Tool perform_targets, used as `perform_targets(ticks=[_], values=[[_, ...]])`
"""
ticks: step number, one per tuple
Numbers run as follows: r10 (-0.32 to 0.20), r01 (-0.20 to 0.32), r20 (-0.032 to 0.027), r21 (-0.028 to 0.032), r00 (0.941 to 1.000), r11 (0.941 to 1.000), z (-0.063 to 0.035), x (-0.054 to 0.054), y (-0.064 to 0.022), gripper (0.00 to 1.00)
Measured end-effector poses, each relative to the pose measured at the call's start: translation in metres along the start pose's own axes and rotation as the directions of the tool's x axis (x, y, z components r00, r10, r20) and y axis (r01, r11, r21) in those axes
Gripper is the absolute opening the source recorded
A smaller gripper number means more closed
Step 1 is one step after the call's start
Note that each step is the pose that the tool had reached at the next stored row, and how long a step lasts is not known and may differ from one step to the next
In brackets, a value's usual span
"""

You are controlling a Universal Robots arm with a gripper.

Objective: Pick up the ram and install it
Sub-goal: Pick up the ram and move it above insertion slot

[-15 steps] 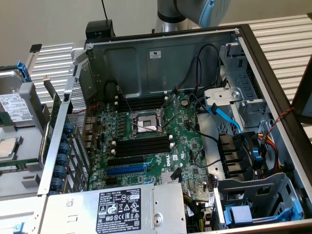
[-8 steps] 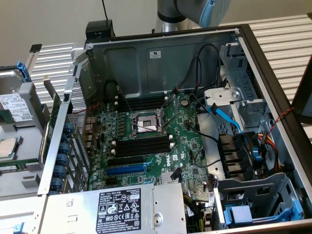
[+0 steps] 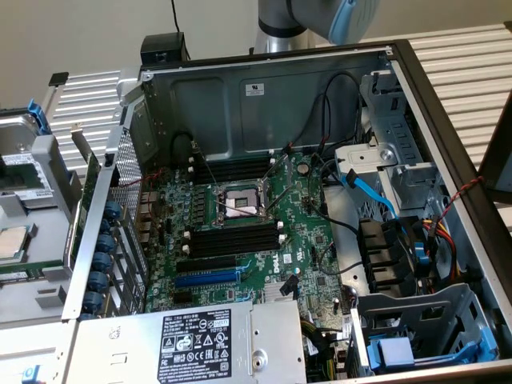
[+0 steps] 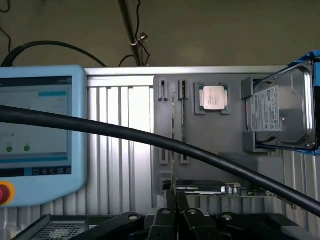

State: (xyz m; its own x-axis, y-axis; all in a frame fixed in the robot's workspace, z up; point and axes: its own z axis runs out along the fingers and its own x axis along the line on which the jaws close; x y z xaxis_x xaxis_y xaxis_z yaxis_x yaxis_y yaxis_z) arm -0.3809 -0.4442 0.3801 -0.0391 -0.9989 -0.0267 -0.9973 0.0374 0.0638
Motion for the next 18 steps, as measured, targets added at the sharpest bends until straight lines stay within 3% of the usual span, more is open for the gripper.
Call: perform_targets(ticks=[8, 18], values=[[0.0, 0.0, 0.0016, -0.0002, 1.0, 1.0, -0.0317, -0.002, -0.0339, 0.12], [0.0, 0.0, 0.0014, -0.0046, 1.0, 1.0, -0.045, -0.004, -0.0784, 0.12]])
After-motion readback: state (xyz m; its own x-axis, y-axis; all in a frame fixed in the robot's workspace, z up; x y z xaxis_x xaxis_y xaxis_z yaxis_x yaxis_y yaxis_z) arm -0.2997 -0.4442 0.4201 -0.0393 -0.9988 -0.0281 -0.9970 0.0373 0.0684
